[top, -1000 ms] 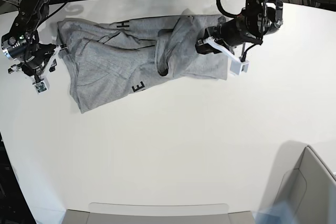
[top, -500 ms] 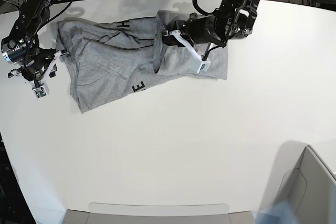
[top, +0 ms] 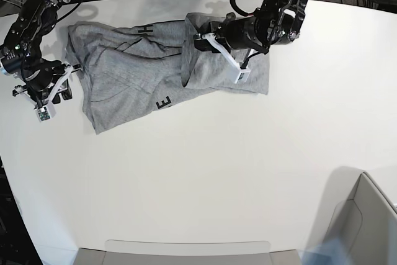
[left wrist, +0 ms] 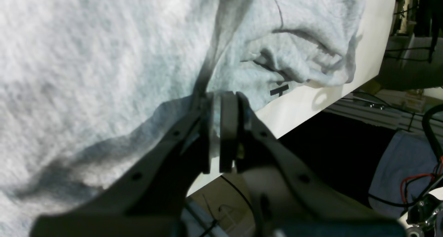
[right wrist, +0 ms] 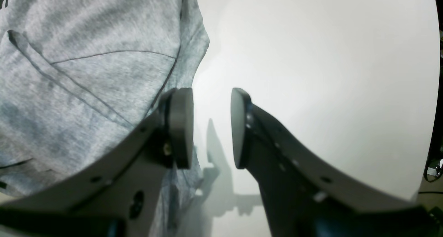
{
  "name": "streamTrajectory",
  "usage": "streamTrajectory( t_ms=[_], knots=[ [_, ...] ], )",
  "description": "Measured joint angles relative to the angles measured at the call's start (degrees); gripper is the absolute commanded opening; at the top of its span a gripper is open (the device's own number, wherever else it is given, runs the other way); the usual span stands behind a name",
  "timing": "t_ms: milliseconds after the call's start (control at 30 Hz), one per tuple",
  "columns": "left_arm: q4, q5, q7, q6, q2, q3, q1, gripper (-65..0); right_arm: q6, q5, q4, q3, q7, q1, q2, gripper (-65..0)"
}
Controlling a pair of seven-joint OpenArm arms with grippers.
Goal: Fold the T-shirt properly
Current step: 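Fold the other strip end with the right gripper toward the left gripper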
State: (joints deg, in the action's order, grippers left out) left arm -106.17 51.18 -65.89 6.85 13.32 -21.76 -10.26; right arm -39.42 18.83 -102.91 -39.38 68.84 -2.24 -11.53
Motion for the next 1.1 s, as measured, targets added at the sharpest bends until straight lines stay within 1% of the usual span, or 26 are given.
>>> streamTrajectory(
  t_ms=[67, 133, 200, 267, 300, 400, 433, 600, 667, 800, 933, 1100],
  knots=[
    [0.0, 0.1, 0.0, 0.0, 0.1, 0.0, 0.0, -61.4, 0.0, 0.6, 4.9, -0.6, -0.3, 1.1, 0.3, -46.1],
    [0.0, 0.0, 0.0, 0.0, 0.9, 0.0, 0.0, -61.4, 0.0, 1.2, 11.1, -4.2, -0.3, 2.9, 0.8, -46.1],
    [0.0, -0.1, 0.0, 0.0, 1.1, 0.0, 0.0, -61.4, 0.0, 6.4, 17.9, -8.0, -0.6, 3.9, -0.1, -46.1],
    [0.0, 0.0, 0.0, 0.0, 1.1, 0.0, 0.0, -61.4, 0.0, 11.1, 24.2, -9.3, -0.8, 3.8, -1.6, -46.1],
    [0.0, -0.1, 0.1, 0.0, 1.1, 0.0, -0.1, -61.4, 0.0, 12.0, 27.3, -9.2, -1.9, 3.7, -2.4, -46.2],
    [0.0, 0.2, 0.0, 0.0, 1.1, 0.0, -0.5, -61.4, 0.0, 14.8, 34.3, -8.9, -7.4, 4.0, -3.5, -46.2],
    [0.0, 0.2, 0.0, 0.0, 1.1, 0.0, -0.5, -61.4, 0.0, 15.2, 35.5, -8.6, -7.9, 4.2, -3.7, -46.2],
    [0.0, 0.0, 0.0, 0.0, 1.1, 0.0, -0.4, -61.4, 0.0, 17.1, 38.7, -5.5, -9.8, 4.6, -5.0, -46.2],
    [0.0, 0.0, 0.0, 0.0, 1.1, -0.1, -0.4, -61.4, 0.0, 17.5, 38.6, -5.3, -8.7, 4.7, -4.9, -46.2],
    [0.0, 0.0, 0.0, 0.0, 1.1, -0.3, -0.3, -61.4, 0.0, 19.1, 38.4, -5.3, -4.6, 5.1, -4.8, -46.3],
    [0.0, 0.0, 0.0, 0.0, 1.1, -0.3, -0.3, -61.4, 0.0, 22.1, 38.6, -5.2, -4.2, 4.2, -4.6, -46.3],
    [0.0, 0.0, 0.1, 0.0, 1.1, -0.3, -0.2, -61.4, 0.0, 28.1, 38.2, -0.6, -2.7, 2.4, -4.6, -46.3]
  ],
)
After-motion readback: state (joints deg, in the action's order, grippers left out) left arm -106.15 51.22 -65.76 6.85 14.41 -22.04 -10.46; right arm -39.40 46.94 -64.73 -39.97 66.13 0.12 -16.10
